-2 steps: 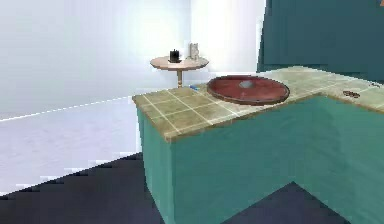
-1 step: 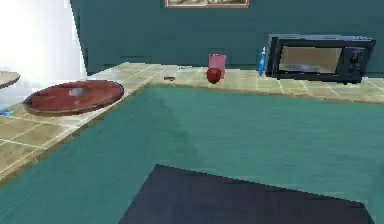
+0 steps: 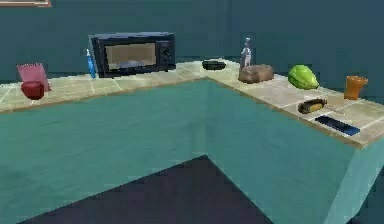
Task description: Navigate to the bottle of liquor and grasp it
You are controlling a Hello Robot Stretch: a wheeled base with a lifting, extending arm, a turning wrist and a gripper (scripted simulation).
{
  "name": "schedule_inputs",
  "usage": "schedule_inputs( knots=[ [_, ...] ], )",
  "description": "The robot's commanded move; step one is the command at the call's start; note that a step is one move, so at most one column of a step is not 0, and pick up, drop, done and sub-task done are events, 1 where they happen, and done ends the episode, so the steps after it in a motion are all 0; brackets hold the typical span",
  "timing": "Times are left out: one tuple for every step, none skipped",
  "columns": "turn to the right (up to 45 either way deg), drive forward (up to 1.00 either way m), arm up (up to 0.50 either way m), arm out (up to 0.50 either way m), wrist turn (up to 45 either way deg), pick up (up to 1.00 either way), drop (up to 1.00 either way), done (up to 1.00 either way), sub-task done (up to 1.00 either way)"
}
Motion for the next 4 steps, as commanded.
schedule_inputs(
  knots=[
    [45.0,0.0,0.0,0.0,0.0,0.0,0.0,0.0,0.0],
    [15.0,0.0,0.0,0.0,0.0,0.0,0.0,0.0,0.0],
    [0.0,0.3,0.0,0.0,0.0,0.0,0.0,0.0,0.0],
    [-45.0,0.0,0.0,0.0,0.0,0.0,0.0,0.0,0.0]
  ],
)
